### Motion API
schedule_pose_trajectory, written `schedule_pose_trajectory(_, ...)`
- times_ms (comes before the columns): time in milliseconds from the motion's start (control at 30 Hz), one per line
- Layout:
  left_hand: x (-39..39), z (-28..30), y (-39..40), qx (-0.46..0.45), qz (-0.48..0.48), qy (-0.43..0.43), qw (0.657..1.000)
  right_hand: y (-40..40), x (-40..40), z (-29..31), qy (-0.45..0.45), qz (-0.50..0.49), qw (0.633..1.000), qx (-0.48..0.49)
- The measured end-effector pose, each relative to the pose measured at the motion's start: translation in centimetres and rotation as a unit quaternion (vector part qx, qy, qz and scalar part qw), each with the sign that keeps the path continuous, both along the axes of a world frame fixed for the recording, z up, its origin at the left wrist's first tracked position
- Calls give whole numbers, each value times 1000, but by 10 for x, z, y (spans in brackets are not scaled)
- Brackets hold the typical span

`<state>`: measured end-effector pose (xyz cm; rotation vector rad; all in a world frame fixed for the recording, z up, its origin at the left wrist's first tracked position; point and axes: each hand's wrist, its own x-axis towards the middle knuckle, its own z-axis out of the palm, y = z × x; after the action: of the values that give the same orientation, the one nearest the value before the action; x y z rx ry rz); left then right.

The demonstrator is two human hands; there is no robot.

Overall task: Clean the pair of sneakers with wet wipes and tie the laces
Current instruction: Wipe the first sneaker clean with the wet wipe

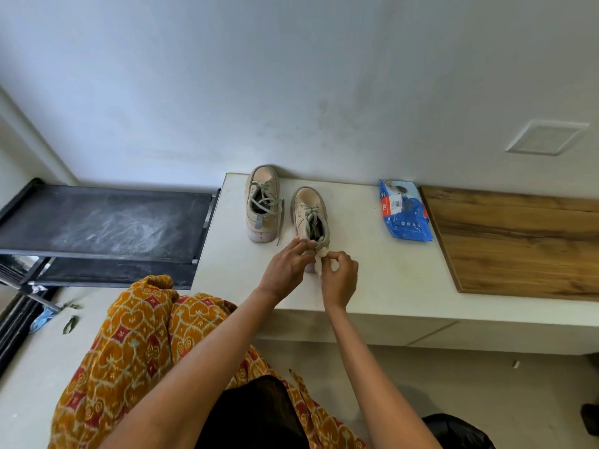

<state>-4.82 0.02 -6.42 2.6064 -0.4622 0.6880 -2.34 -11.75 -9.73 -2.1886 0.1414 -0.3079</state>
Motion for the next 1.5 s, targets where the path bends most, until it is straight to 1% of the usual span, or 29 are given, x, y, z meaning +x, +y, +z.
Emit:
schedule_pose_trajectory(67,0,-1,0,-17,7,-3,1000,-2,-3,-5,17,16,1000,-17)
schedule_pose_trajectory(100,-1,-3,-2,-49,13,3,999,-5,-4,-7,22,22,999,-25)
schedule_pose_trajectory(133,-2,-6,-4,-104,30,18,994,-7,-5,-8,22,25,999,-33)
schedule_pose_trajectory(167,-3,-8,-8,-181,61,33,981,-10,-5,-5,18,28,999,-38)
schedule_pose_trajectory(200,-6,-9,-12,-270,104,51,956,-11,-6,-1,8,33,999,-41)
schedule_pose_trajectory(233,-9,-10,-16,-359,149,73,918,-11,-8,5,-11,43,998,-44)
schedule_pose_trajectory(267,-11,-11,-19,-440,180,103,874,-9,-12,12,-35,58,996,-50)
schedule_pose_trajectory(300,-14,-12,-21,-506,190,140,830,-7,-15,19,-62,76,993,-62)
schedule_pose_trajectory(333,-15,-13,-24,-559,181,173,790,-4,-19,25,-90,94,988,-78)
schedule_pose_trajectory(367,-17,-14,-26,-600,164,196,758,-2,-21,28,-110,109,983,-96)
schedule_pose_trajectory(400,-20,-13,-27,-628,152,205,735,-1,-23,30,-121,120,979,-113)
schedule_pose_trajectory(433,-22,-11,-28,-647,148,205,720,0,-24,30,-127,130,975,-127)
schedule_pose_trajectory(533,-23,-12,-23,-675,155,208,690,-2,-20,28,-152,169,958,-175)
schedule_pose_trajectory(600,-19,-17,-15,-681,190,211,675,-4,-14,30,-169,177,949,-201)
schedule_pose_trajectory(667,-11,-21,-6,-686,247,202,654,-5,-6,36,-141,150,964,-170)
schedule_pose_trajectory(733,1,-20,-1,-699,284,182,631,-4,2,39,-70,144,979,-130)
schedule_pose_trajectory(767,8,-17,-1,-707,287,172,623,-4,6,38,-39,156,979,-129)
schedule_pose_trajectory(800,15,-13,-2,-715,281,165,619,-3,8,36,-20,167,976,-135)
schedule_pose_trajectory(867,29,-6,-10,-724,258,157,620,-2,12,32,-15,166,977,-133)
schedule_pose_trajectory(967,36,-5,-23,-712,233,150,646,0,13,28,-46,128,983,-128)
schedule_pose_trajectory(1033,33,-15,-27,-691,242,148,665,1,12,24,-66,113,984,-123)
schedule_pose_trajectory(1100,28,-29,-26,-684,258,153,665,2,12,21,-73,109,984,-123)
schedule_pose_trajectory(1167,24,-38,-24,-688,280,167,648,2,12,20,-80,110,983,-125)
schedule_pose_trajectory(1233,26,-39,-26,-701,313,174,617,1,13,20,-91,110,981,-132)
schedule_pose_trajectory(1300,29,-30,-31,-721,333,162,585,-1,14,21,-100,108,979,-141)
schedule_pose_trajectory(1333,29,-25,-34,-725,332,154,583,-1,13,21,-103,108,979,-141)
schedule_pose_trajectory(1367,28,-21,-36,-719,327,148,595,-1,13,20,-104,110,979,-139)
schedule_pose_trajectory(1500,15,-26,-42,-627,298,167,700,1,11,18,-99,114,979,-136)
